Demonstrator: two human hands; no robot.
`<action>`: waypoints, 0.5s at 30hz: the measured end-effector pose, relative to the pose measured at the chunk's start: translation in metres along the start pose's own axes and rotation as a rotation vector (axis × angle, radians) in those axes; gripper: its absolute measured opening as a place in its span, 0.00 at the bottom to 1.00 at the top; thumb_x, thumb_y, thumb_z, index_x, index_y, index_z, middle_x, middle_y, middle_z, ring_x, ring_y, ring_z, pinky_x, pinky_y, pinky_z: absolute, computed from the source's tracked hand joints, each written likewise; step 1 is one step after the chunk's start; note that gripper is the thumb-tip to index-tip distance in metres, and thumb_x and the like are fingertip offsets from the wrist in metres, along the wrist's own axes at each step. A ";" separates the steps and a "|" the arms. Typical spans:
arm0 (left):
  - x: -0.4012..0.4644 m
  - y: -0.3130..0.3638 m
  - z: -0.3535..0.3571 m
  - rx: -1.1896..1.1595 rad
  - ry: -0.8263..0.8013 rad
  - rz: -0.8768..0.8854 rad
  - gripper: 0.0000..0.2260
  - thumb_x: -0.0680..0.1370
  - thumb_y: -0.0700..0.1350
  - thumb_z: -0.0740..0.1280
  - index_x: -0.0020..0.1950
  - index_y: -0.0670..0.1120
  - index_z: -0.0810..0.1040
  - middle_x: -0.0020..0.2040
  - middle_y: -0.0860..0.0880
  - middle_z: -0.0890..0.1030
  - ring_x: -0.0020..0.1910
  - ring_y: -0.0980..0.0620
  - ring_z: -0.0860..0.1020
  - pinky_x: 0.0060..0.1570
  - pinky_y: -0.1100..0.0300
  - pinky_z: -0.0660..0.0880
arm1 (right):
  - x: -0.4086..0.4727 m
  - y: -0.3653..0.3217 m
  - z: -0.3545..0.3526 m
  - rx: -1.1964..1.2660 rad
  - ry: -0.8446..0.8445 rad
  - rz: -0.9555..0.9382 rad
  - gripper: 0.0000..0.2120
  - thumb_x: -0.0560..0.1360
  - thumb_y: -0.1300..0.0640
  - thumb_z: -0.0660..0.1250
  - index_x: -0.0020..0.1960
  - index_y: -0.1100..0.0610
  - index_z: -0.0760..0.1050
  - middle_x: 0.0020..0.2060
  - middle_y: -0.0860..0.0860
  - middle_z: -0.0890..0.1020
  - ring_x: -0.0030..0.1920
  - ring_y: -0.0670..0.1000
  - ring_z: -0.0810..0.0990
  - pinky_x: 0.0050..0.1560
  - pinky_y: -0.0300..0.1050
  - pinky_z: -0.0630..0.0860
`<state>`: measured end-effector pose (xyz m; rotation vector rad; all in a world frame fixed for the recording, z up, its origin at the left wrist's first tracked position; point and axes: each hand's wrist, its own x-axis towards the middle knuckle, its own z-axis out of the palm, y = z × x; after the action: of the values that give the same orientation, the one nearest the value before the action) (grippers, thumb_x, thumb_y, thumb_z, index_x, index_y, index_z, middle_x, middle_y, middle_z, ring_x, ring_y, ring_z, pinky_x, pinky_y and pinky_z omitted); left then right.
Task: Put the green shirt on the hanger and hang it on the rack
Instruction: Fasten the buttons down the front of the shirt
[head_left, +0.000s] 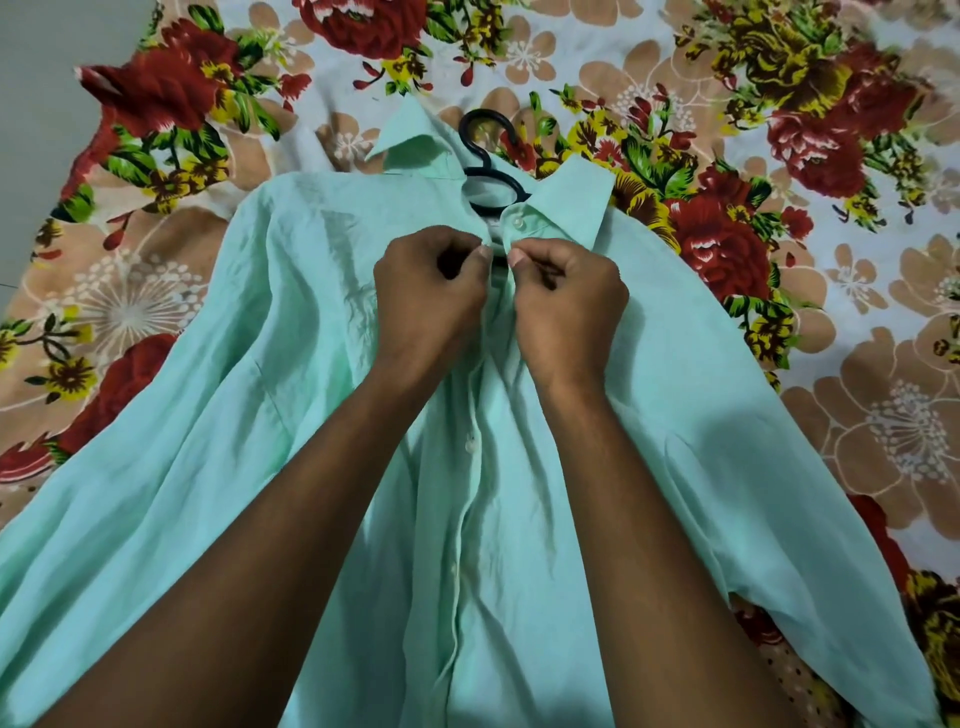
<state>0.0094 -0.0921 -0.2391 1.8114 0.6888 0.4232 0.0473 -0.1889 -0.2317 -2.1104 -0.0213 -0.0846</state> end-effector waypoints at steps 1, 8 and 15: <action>-0.001 -0.001 0.000 -0.060 -0.020 -0.044 0.05 0.78 0.44 0.72 0.46 0.45 0.87 0.36 0.53 0.84 0.35 0.60 0.80 0.40 0.64 0.77 | 0.002 -0.002 0.001 0.048 -0.011 0.027 0.06 0.76 0.60 0.74 0.51 0.57 0.87 0.44 0.48 0.89 0.45 0.44 0.86 0.54 0.43 0.83; -0.001 -0.011 -0.001 -0.204 -0.071 -0.146 0.05 0.79 0.41 0.71 0.49 0.43 0.87 0.34 0.53 0.83 0.33 0.59 0.80 0.40 0.60 0.76 | 0.009 0.001 0.010 0.147 -0.093 0.106 0.02 0.73 0.59 0.77 0.45 0.55 0.86 0.37 0.47 0.87 0.38 0.45 0.87 0.48 0.51 0.86; -0.001 -0.013 -0.007 -0.246 -0.134 -0.203 0.07 0.79 0.36 0.68 0.48 0.41 0.87 0.31 0.54 0.83 0.30 0.59 0.78 0.34 0.65 0.75 | 0.011 0.013 0.013 0.167 -0.152 0.081 0.03 0.73 0.61 0.76 0.45 0.55 0.87 0.38 0.48 0.88 0.40 0.47 0.87 0.50 0.53 0.85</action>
<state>0.0013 -0.0847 -0.2487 1.5064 0.6879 0.2377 0.0600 -0.1850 -0.2489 -1.9439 -0.0325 0.1229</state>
